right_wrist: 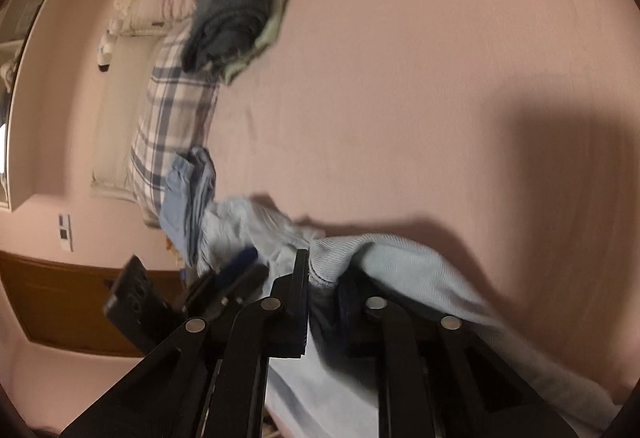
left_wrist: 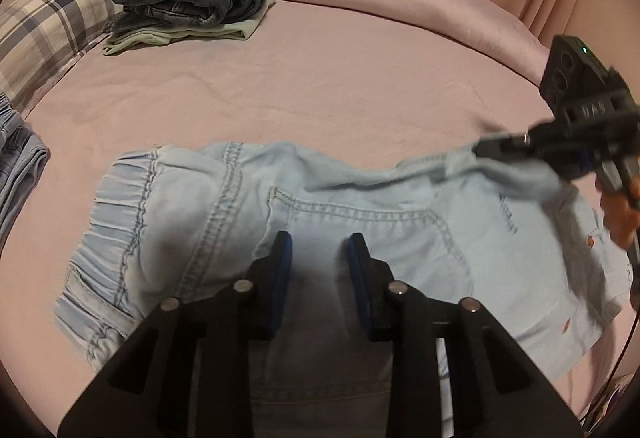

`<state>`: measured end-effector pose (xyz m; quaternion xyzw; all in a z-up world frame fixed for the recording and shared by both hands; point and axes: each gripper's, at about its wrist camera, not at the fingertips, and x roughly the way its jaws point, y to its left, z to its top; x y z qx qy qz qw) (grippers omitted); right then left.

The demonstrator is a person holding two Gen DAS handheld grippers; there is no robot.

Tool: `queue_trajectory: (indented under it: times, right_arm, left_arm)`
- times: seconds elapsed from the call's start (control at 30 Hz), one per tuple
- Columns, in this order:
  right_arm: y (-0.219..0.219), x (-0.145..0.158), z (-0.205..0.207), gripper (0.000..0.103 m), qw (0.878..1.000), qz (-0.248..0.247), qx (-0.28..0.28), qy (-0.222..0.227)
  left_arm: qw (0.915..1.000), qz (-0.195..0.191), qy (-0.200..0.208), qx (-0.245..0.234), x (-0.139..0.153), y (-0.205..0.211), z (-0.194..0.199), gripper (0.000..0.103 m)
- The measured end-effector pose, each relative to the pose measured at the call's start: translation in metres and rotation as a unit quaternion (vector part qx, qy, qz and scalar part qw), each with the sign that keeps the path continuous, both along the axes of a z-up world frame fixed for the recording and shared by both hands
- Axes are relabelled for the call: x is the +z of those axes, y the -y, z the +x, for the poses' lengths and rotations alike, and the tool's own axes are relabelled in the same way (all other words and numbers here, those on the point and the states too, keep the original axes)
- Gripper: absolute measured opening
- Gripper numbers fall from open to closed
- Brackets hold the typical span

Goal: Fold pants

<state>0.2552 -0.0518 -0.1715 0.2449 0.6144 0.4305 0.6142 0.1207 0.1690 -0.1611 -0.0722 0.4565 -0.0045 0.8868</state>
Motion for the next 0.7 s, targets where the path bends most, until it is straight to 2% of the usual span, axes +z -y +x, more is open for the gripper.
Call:
queue_trajectory:
  times: [0.07,0.17,0.23,0.37,0.4,0.5,0.53,0.63,0.7]
  right_arm:
    - [-0.001,-0.002,0.011,0.013,1.0,0.004,0.0,-0.014]
    - [0.003,-0.032,0.027,0.009,0.997,-0.003,-0.006,-0.077]
    - [0.006,-0.041,0.03,0.009,0.995,0.004,-0.011,-0.102]
    - [0.011,-0.02,0.028,0.01,0.997,-0.002,-0.002,-0.073]
    - [0.019,-0.012,0.029,0.01,0.998,-0.023,-0.017,-0.052]
    - [0.045,0.018,0.03,0.011,0.994,-0.09,-0.059,0.028]
    - [0.051,0.033,0.023,0.011,0.99,-0.109,-0.056,0.069]
    - [0.049,0.056,-0.008,0.011,0.985,-0.106,-0.009,0.135]
    - [0.042,0.064,-0.04,0.011,0.975,-0.121,0.023,0.186]
  left_arm:
    - [1.0,0.007,-0.002,-0.005,-0.001,0.001,0.002,0.029]
    - [0.9996,0.024,-0.002,-0.016,-0.003,0.005,0.0,0.028]
    - [0.9995,0.024,-0.003,-0.019,-0.003,0.003,-0.001,0.028]
    - [0.9986,0.041,-0.017,-0.028,0.002,0.001,0.001,0.025]
    - [0.9975,0.063,-0.018,-0.026,0.005,0.0,0.0,0.025]
    - [0.9958,0.086,-0.024,-0.024,0.008,-0.007,-0.005,0.025]
    - [0.9957,0.086,-0.025,-0.025,0.008,-0.01,-0.006,0.025]
    - [0.9956,0.086,-0.023,-0.029,0.01,-0.013,-0.01,0.025]
    - [0.9943,0.099,-0.023,-0.032,0.012,-0.011,-0.011,0.025]
